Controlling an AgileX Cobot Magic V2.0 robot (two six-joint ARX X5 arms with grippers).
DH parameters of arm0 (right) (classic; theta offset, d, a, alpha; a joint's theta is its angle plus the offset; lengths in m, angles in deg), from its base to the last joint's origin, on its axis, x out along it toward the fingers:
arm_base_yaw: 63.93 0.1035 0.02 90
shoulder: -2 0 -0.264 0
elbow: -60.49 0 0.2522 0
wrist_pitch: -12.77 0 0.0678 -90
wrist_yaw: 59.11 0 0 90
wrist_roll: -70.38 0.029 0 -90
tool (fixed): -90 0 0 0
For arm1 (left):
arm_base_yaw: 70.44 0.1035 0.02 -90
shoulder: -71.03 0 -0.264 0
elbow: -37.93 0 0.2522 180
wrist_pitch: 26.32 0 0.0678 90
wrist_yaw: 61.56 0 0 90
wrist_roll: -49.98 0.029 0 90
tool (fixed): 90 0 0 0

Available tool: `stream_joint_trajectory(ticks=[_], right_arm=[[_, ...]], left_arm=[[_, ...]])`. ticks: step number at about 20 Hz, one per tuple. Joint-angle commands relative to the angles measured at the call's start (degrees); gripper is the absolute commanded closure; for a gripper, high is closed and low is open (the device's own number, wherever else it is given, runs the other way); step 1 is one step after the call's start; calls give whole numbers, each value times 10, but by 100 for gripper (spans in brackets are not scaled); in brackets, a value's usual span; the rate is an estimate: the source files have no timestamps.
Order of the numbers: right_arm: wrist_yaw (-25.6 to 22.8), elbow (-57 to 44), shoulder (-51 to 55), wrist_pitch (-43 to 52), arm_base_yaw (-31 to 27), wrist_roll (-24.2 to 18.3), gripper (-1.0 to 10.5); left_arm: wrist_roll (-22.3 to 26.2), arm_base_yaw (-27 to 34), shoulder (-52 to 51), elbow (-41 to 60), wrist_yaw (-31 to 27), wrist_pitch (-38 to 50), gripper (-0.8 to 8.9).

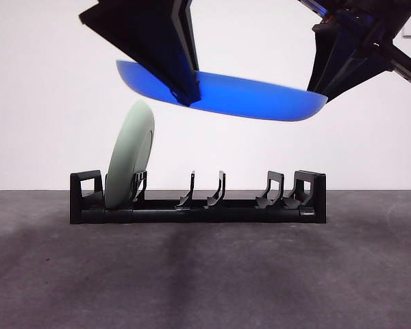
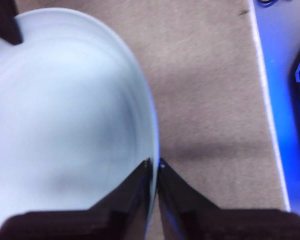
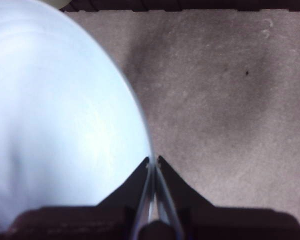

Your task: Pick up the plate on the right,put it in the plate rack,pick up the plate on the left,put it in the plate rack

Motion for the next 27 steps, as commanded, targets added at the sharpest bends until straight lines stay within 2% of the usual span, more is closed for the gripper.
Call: stream_joint_trajectory(ticks=[1, 4, 5, 8, 9, 13, 15, 18, 19, 27], right_arm=[[2, 2, 1, 2, 1, -5, 959], [3, 5, 3, 5, -1, -11, 932], [3, 8, 7, 7, -4, -10, 869], [4, 17, 29, 26, -16, -10, 429], [4, 19, 41, 33, -20, -10, 365], [3, 20, 119, 102, -42, -5, 361], [2, 20, 171, 150, -49, 7, 361], [0, 20, 238, 200, -57, 16, 362], [-1, 20, 260, 206, -57, 16, 375], [-30, 20, 315, 201, -56, 11, 388]], left_arm=[[0, -2, 2, 3, -1, 3, 823], [-1, -1, 2, 3, -1, -7, 823], [-1, -1, 2, 3, -1, -11, 823], [-3, -1, 2, 3, 22, -14, 823], [-6, -1, 2, 3, 29, -14, 823], [-39, 0, 3, 3, 30, 21, 823], [-89, 20, 3, 3, 58, 92, 823], [-212, 86, 3, 3, 137, 232, 823], [-264, 115, 3, 3, 170, 288, 823], [-505, 258, 28, 3, 324, 515, 823]])
